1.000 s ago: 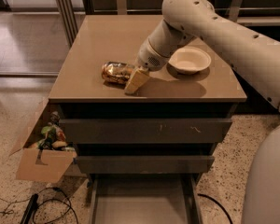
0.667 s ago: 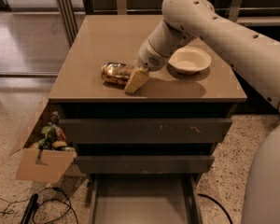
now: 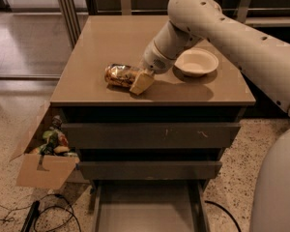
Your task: Place orange can into bottom drawer
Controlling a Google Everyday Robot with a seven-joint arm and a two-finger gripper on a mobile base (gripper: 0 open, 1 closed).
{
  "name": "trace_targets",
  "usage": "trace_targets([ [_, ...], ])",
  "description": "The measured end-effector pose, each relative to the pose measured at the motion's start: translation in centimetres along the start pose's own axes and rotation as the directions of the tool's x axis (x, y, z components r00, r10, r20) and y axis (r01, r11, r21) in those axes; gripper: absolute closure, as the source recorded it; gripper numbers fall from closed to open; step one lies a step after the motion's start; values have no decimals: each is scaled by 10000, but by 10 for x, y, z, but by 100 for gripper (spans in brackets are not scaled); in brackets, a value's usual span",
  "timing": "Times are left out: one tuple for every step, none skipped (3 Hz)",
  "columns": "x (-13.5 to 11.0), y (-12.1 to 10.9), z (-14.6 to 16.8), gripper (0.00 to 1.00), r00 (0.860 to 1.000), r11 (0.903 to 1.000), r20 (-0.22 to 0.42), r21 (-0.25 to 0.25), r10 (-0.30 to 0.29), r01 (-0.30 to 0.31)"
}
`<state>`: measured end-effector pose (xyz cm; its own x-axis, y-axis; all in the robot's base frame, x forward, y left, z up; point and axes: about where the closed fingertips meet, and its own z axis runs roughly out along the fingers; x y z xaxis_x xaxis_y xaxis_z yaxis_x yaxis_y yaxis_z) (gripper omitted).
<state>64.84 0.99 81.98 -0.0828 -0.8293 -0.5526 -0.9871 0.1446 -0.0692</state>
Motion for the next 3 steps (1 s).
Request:
trace_targets([
  [-5,-4,-7,100,9999,10000,96,61,32,-32],
  [-7,-4,-42,100,9993,9988,340,454,156,-171],
  [-6,10,-80,100,9982,9956,594,923,105,-160],
])
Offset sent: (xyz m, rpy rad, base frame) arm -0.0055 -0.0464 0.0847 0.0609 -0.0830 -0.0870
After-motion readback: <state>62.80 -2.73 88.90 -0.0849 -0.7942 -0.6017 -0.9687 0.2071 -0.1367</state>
